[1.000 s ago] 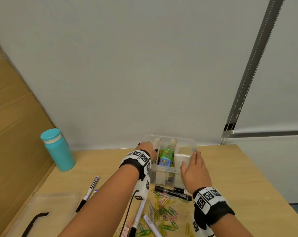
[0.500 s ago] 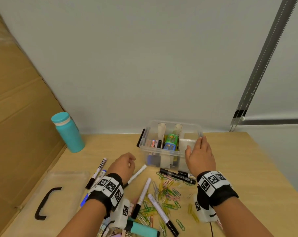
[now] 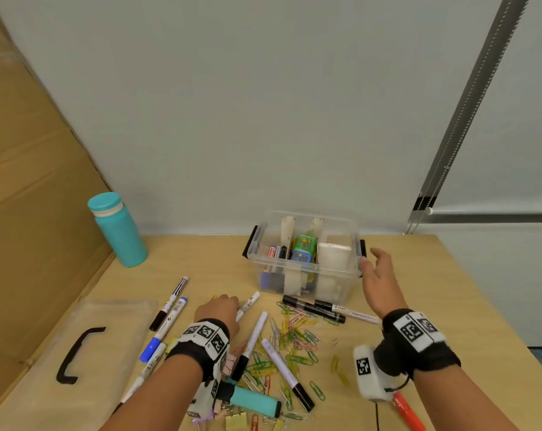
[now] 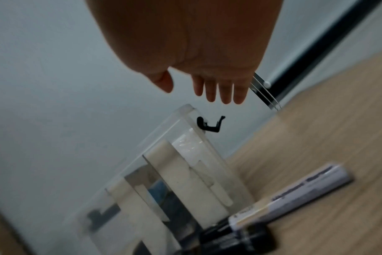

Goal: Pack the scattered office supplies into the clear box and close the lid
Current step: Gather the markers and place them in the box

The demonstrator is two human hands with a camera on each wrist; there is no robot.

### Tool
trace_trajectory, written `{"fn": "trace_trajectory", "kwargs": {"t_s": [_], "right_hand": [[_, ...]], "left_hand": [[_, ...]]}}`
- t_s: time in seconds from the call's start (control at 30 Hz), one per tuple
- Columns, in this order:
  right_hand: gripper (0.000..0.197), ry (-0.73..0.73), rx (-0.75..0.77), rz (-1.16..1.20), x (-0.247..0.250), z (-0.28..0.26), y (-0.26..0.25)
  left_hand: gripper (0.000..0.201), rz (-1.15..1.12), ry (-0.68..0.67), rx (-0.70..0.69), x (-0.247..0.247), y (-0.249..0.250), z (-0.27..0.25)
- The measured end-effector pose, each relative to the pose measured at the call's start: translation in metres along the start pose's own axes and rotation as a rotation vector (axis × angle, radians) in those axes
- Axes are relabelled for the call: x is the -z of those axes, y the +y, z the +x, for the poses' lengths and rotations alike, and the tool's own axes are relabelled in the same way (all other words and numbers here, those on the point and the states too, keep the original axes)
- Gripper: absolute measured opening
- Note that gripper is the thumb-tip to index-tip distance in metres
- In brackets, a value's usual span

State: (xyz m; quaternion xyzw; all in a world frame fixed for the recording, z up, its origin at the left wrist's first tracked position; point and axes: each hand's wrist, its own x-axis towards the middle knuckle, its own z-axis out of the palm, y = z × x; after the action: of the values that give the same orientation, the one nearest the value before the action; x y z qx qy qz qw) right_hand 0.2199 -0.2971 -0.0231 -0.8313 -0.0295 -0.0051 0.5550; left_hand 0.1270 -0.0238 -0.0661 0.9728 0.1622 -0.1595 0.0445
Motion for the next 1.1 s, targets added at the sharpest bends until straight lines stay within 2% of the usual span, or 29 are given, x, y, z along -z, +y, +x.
{"fn": "trace_trajectory", "kwargs": {"t_s": [0.07, 0.1, 0.17, 0.23, 0.27, 0.37, 0.53, 0.7, 0.8, 0.87, 1.0, 1.1], "right_hand": [[0.028, 0.185, 0.082, -0.158, 0.005, -0.009, 0.010], [0.019, 0.216, 0.129, -0.227, 0.005, -0.014, 0.014], [0.009, 0.128, 0.216, -0.358, 0.000, -0.022, 0.019], [0.006, -0.071, 0.262, -0.505, -0.011, -0.027, 0.021], [0.008, -0.178, 0.282, -0.605, -0.018, -0.028, 0.022], [0.032, -0.413, 0.243, -0.867, -0.040, -0.026, 0.021], [0.047, -0.469, 0.156, -1.183, -0.063, -0.029, 0.017], [0.043, -0.449, 0.128, -1.310, -0.072, -0.028, 0.020], [0.039, -0.487, 0.109, -1.312, -0.067, -0.028, 0.021], [0.031, -0.510, 0.115, -1.229, -0.059, -0.030, 0.014], [0.006, -0.428, 0.177, -0.741, -0.031, -0.040, -0.024], [0.011, -0.379, 0.228, -0.328, -0.012, -0.041, -0.063]], "left_hand": [[0.037, -0.079, 0.036, -0.004, 0.003, 0.000, -0.005], [0.036, -0.131, 0.057, -0.013, 0.003, 0.001, -0.008], [0.032, -0.227, 0.078, -0.034, 0.001, 0.003, -0.016], [0.028, -0.266, 0.061, -0.055, -0.003, 0.006, -0.025], [0.027, -0.264, 0.050, -0.066, -0.005, 0.008, -0.029], [0.027, -0.257, 0.034, -0.107, -0.013, 0.013, -0.039], [0.042, -0.260, -0.019, -0.133, -0.022, 0.015, -0.046], [0.042, -0.207, -0.062, -0.102, -0.027, 0.014, -0.043], [0.043, -0.155, -0.068, -0.092, -0.028, 0.016, -0.042], [0.040, -0.145, -0.071, -0.081, -0.028, 0.017, -0.041], [0.030, -0.212, -0.040, -0.080, -0.024, 0.010, -0.040], [0.026, -0.288, -0.002, -0.096, -0.016, -0.001, -0.040]]}}
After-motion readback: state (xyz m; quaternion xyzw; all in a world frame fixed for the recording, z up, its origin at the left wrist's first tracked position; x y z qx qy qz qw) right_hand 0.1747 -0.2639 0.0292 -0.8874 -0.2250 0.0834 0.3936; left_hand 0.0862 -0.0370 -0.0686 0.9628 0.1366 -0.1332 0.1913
